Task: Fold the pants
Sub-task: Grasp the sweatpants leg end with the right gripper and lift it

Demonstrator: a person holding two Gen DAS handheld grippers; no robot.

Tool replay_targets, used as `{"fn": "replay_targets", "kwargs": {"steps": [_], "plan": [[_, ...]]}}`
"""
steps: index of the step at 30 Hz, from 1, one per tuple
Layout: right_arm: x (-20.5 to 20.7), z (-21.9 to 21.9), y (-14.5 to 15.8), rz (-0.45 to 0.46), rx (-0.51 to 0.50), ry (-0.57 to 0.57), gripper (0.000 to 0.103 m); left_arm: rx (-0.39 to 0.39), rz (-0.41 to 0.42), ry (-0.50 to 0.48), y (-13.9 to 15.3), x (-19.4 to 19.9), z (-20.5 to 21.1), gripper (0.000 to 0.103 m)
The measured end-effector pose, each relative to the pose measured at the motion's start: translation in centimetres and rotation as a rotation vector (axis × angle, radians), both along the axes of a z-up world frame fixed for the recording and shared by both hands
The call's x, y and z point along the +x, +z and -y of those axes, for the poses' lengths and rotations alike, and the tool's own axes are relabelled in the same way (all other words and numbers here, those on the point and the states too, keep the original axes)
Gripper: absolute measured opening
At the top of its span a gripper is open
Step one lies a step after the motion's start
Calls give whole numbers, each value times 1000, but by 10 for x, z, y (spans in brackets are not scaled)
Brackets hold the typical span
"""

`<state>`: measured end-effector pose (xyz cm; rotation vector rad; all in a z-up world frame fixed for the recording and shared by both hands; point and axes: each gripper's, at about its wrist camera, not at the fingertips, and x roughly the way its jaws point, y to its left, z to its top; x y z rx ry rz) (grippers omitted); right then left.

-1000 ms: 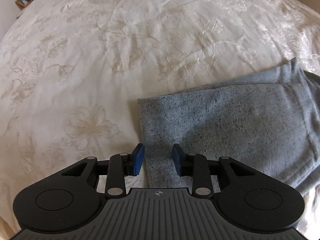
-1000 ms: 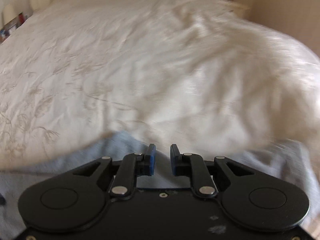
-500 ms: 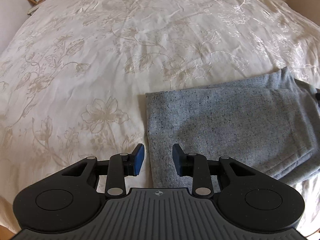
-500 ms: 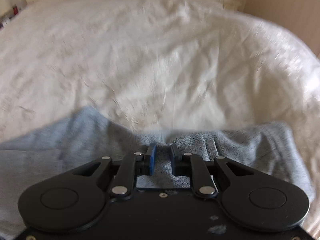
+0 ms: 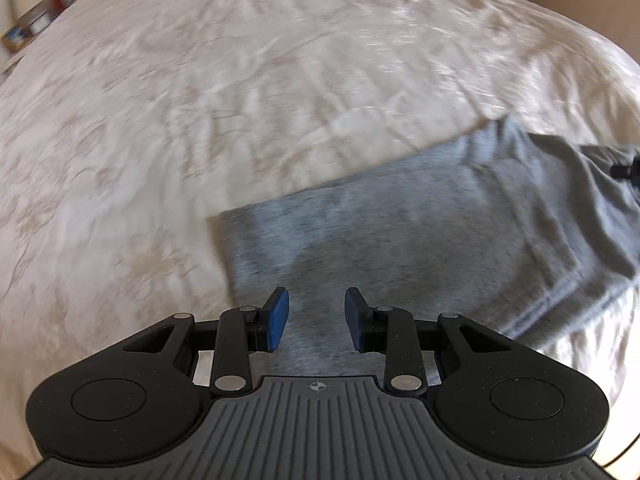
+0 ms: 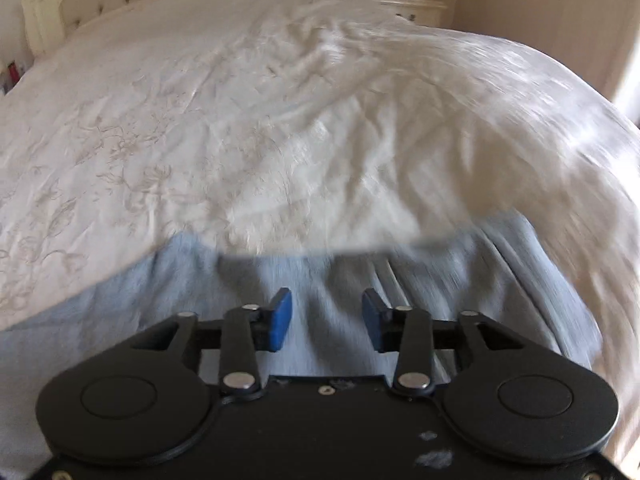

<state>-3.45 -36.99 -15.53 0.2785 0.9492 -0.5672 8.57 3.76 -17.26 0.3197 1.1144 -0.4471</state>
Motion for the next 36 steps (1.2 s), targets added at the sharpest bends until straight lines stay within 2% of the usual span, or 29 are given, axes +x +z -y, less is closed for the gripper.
{"fn": "replay_targets", "kwargs": {"steps": [2, 5, 8, 10, 12, 15, 17, 19, 24, 28, 31, 36], "plan": [[-21, -12, -7, -35, 13, -43, 58, -9, 1, -39, 0, -3, 5, 30], [-52, -32, -31, -149, 36, -90, 58, -18, 1, -102, 0, -8, 11, 30], [-71, -48, -31, -154, 22, -101, 59, -17, 9, -155, 0, -14, 15, 30], [-85, -51, -23, -111, 36, -152, 63, -18, 13, -177, 1, -19, 18, 30], [-101, -49, -11, -37, 26, -229, 75, -16, 15, -181, 3, -22, 20, 30], [-122, -34, 3, 60, 0, -334, 83, -18, 18, -165, 6, -25, 23, 30], [-135, -15, 9, 116, 18, -381, 89, -18, 25, -150, 8, -27, 27, 30], [-141, 6, 10, 148, 33, -401, 91, -15, 30, -129, 9, -28, 35, 30], [-148, 54, 4, 158, 78, -402, 92, 1, 29, -75, 9, -34, 64, 30], [-143, 88, -10, 183, 159, -402, 93, 14, 34, -51, 9, -42, 89, 30], [-139, 109, -19, 230, 229, -405, 102, 30, 36, -34, 7, -48, 105, 30], [-132, 145, -34, 267, 321, -419, 103, 55, 33, 4, 4, -53, 120, 30]]}}
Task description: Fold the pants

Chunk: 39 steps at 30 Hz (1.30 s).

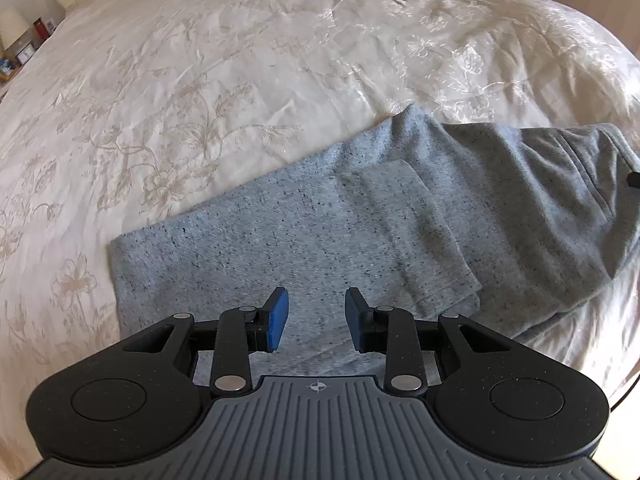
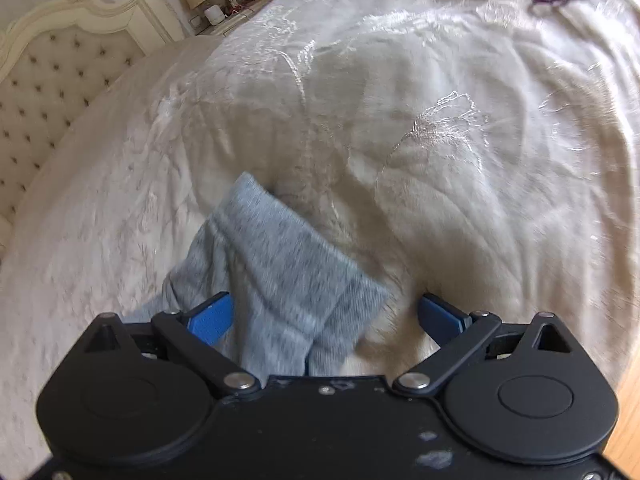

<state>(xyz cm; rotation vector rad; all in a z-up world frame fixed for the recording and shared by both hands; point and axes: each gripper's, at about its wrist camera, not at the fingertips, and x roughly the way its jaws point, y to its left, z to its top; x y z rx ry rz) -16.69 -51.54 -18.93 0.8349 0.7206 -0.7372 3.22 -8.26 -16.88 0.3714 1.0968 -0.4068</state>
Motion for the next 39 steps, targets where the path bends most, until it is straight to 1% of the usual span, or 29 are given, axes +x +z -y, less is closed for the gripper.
{"fn": "replay_targets", "kwargs": {"steps": [4, 8, 9, 10, 11, 12, 13, 15, 19, 22, 23, 25, 27, 29, 30, 31, 33, 34, 36, 37, 38, 39], "plan": [[13, 22, -9, 28, 67, 62, 103, 14, 0, 37, -2, -2, 7, 30], [34, 38, -13, 63, 165, 231, 103, 24, -3, 64, -5, -1, 13, 30], [39, 41, -15, 65, 193, 275, 101, 25, -4, 66, -5, -1, 15, 30], [45, 44, -17, 59, 220, 315, 94, 25, -4, 66, -6, 0, 17, 30], [52, 44, -18, 42, 243, 350, 71, 27, -3, 64, -6, 0, 19, 30], [58, 46, -20, 18, 257, 373, 42, 27, -2, 61, -6, 0, 22, 30], [61, 47, -21, 7, 262, 388, 33, 24, 0, 56, -6, 2, 25, 30], [67, 47, -16, -3, 248, 424, 25, 10, 2, 47, -7, 4, 32, 30], [73, 39, 8, -15, 188, 489, 24, -34, 0, 36, -9, 12, 49, 30], [79, 31, 23, -21, 153, 518, 24, -82, -11, 29, -15, 19, 62, 31], [79, 29, 27, -20, 145, 521, 24, -87, -21, 22, -19, 20, 67, 31], [79, 26, 35, -15, 132, 519, 24, -63, -81, -8, -39, 23, 79, 31], [78, 24, 41, -16, 112, 521, 24, -14, -139, -42, -63, 24, 88, 31], [76, 19, 49, -16, 92, 531, 24, 15, -104, -86, -75, 19, 94, 31], [79, 14, 52, -17, 81, 538, 24, 19, -93, -107, -75, 18, 96, 32], [82, 8, 56, -20, 66, 540, 24, 17, -95, -119, -74, 17, 97, 34], [80, 1, 64, -15, 40, 538, 24, -4, -106, -148, -67, 17, 94, 36], [83, -3, 68, -12, 25, 539, 24, -25, -97, -156, -60, 17, 88, 36], [81, -14, 84, -2, -14, 540, 24, -55, -47, -140, -44, 14, 72, 36], [83, -20, 90, 7, -26, 542, 24, -88, -34, -140, -36, 10, 63, 36], [84, -27, 97, 19, -40, 545, 24, -131, -43, -164, -31, 4, 56, 38], [87, -36, 104, 24, -59, 544, 24, -163, -67, -211, -30, -4, 53, 38]]}}
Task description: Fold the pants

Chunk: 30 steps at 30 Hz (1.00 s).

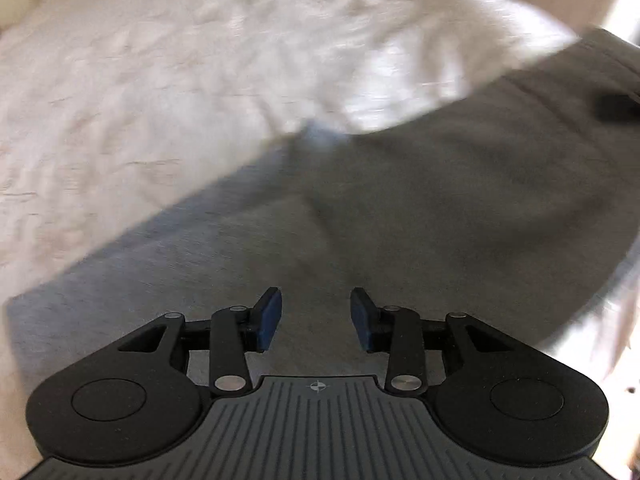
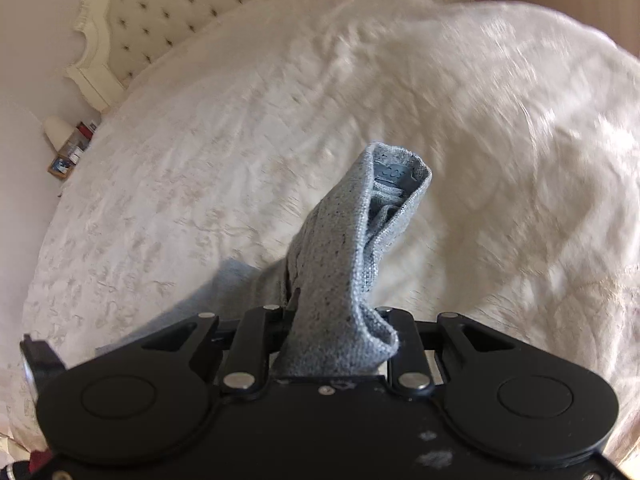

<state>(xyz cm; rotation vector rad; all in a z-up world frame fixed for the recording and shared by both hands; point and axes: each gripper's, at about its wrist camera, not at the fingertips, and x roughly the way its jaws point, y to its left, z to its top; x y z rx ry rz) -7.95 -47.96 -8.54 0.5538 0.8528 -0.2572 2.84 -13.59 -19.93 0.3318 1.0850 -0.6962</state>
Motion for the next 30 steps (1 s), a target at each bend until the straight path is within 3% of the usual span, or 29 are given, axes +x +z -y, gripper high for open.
{"fn": "replay_targets", "kwargs": {"steps": [4, 5, 6, 9, 12, 16, 23, 28, 30], "plan": [[4, -30, 20, 14, -55, -11, 24, 75, -117, -229, -31, -38, 14, 36], [7, -38, 23, 9, -63, -14, 23, 84, -99, -255, -34, -46, 12, 36], [8, -46, 25, 1, -70, -13, 23, 87, -81, -273, -33, -52, 9, 36], [9, -70, 34, -7, -119, -5, 23, -1, -161, -280, -19, -56, -14, 36], [14, -92, 43, 1, -148, 0, 23, -42, -102, -266, 5, -56, -49, 37], [28, -131, 58, 6, -192, 44, 23, -89, -52, -155, 34, -29, -106, 38], [67, -237, 65, 62, -155, 180, 23, -33, -4, 161, 45, 30, -214, 38], [98, -330, 21, 9, -126, 332, 23, 38, 0, 283, 41, 45, -272, 38], [105, -368, -7, -44, -170, 397, 23, 54, -6, 318, 41, 49, -291, 38]]}}
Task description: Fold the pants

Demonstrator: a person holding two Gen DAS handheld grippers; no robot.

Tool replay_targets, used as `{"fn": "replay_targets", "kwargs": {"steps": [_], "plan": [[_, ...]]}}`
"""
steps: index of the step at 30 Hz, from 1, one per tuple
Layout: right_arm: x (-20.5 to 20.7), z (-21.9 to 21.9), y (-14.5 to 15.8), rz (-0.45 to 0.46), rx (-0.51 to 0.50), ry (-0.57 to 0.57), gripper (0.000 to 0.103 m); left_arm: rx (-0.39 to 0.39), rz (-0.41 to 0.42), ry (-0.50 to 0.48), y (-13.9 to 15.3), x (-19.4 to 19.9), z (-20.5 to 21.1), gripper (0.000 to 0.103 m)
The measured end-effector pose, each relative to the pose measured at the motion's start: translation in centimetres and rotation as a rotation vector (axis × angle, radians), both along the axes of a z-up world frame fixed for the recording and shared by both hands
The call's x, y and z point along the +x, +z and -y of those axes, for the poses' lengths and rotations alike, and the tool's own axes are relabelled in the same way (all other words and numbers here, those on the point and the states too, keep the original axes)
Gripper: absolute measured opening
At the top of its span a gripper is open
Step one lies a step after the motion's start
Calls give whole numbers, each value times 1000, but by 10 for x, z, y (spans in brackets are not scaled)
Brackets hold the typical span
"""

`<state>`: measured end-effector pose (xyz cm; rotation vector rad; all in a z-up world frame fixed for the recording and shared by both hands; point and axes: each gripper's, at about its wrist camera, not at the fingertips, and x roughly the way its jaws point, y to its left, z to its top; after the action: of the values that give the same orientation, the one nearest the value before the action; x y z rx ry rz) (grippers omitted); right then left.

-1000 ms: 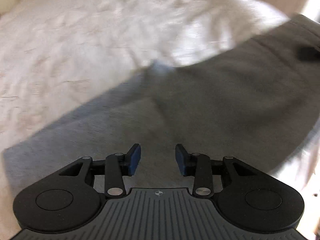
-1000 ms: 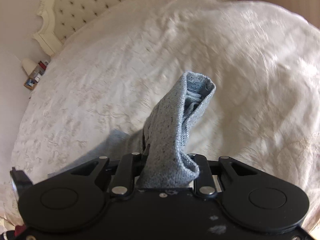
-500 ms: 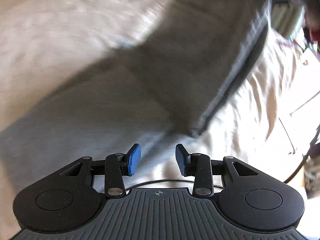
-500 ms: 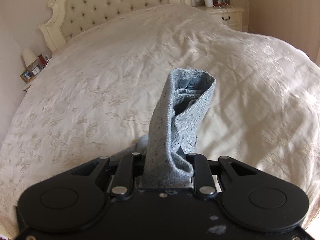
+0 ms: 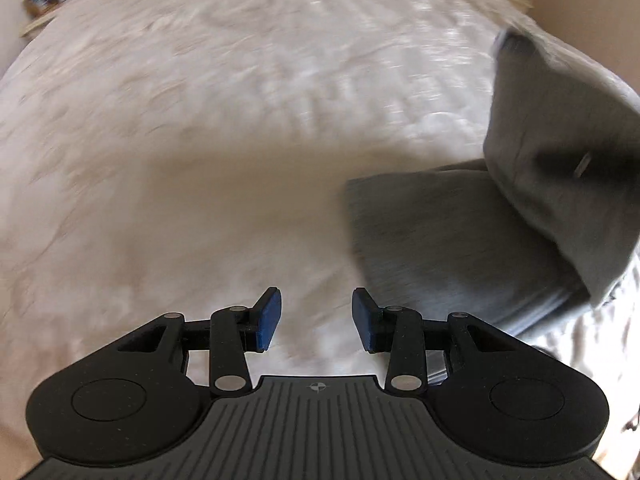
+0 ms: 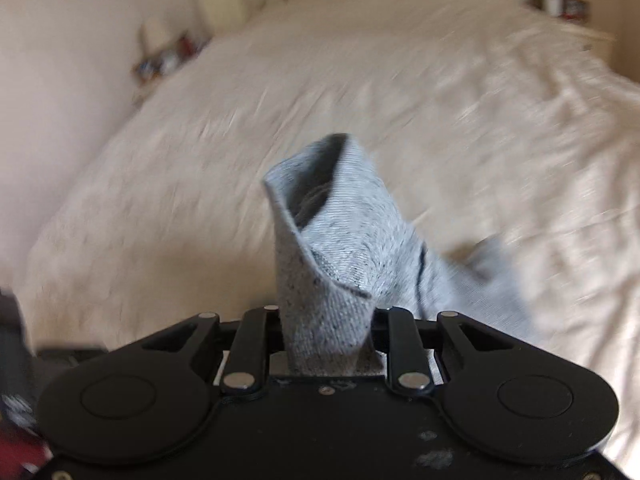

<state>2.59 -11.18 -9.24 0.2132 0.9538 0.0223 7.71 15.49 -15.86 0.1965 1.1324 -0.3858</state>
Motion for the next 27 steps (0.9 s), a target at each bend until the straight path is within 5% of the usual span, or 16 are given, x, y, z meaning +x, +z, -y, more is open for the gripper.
{"fn": "replay_targets", "kwargs": {"steps": [4, 5, 6, 11, 16, 20, 23, 27], "plan": [[3, -65, -53, -103, -189, 154, 30, 10, -12, 49, 1, 3, -22, 38], [2, -76, -62, -126, -213, 197, 41, 6, -14, 57, 1, 4, -26, 38], [-2, -85, -68, -145, -202, 238, 50, 2, -13, 63, 4, 3, -28, 38], [-22, -86, -45, -111, -27, 301, 54, -48, 45, 45, 20, 5, -29, 38], [-43, -31, -13, 2, 10, 143, 54, -125, 86, -43, 35, 21, 19, 38], [-41, 38, -15, -3, -65, -93, 24, -177, 92, -83, 35, 32, 62, 38], [-37, 91, -28, -35, -64, -251, 21, -189, 82, -116, 29, 31, 86, 38], [-27, 107, -52, -99, -16, -234, 21, -106, -12, -162, -7, 13, 99, 38]]}}
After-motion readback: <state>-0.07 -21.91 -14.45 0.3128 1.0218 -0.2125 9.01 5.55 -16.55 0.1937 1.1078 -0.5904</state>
